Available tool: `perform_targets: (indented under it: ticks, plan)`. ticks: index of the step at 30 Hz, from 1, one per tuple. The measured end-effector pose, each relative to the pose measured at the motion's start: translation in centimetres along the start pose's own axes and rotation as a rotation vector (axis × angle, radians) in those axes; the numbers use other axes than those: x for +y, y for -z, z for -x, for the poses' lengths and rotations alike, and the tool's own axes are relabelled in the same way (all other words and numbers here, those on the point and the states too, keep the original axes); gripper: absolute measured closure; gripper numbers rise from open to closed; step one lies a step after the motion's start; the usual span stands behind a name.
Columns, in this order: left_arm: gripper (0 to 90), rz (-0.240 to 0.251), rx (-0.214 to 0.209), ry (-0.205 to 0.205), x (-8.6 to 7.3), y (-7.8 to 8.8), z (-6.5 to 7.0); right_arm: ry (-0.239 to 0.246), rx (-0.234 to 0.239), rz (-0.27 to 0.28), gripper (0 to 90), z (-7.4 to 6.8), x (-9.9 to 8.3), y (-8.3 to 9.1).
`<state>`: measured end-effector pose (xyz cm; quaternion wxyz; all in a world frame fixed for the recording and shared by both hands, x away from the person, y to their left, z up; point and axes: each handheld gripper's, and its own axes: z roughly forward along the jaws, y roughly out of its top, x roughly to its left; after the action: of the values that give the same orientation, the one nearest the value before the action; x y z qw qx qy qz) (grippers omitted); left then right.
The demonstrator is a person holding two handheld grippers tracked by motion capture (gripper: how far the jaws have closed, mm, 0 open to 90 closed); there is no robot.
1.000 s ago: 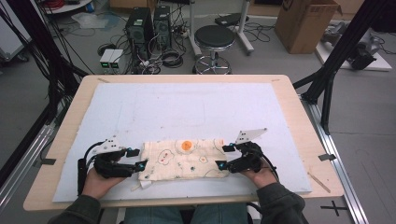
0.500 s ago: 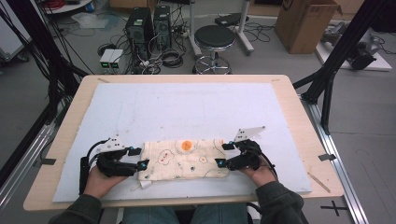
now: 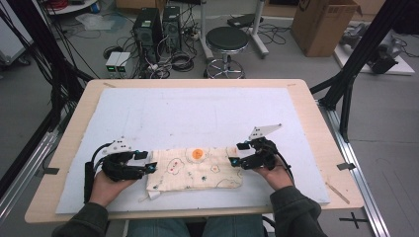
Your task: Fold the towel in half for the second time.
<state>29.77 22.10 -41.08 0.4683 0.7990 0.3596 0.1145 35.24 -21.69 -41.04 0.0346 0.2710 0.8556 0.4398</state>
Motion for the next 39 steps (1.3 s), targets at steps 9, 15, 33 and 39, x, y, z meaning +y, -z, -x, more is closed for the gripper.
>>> perform_targets:
  ticks: [9, 15, 33, 39]
  plan:
    - [41.8, 0.021, 0.044, 0.015, 1.9, -1.3, -1.1, -0.037, -0.036, -0.002, 31.9, 1.9, 1.3, -0.4]
    - [42.2, 0.04, 0.079, 0.073, 2.1, -2.3, -2.4, -0.102, -0.019, -0.007, 36.3, 3.3, 1.5, -1.2]
    - [53.2, -0.094, 0.082, 0.09, 0.9, -4.5, -3.2, -0.104, -0.064, -0.059, 49.9, 3.3, 0.8, -2.2]
    - [60.0, -0.141, 0.085, 0.069, 0.7, -5.1, -3.0, -0.118, -0.065, -0.096, 58.2, 3.6, 0.3, -2.9]
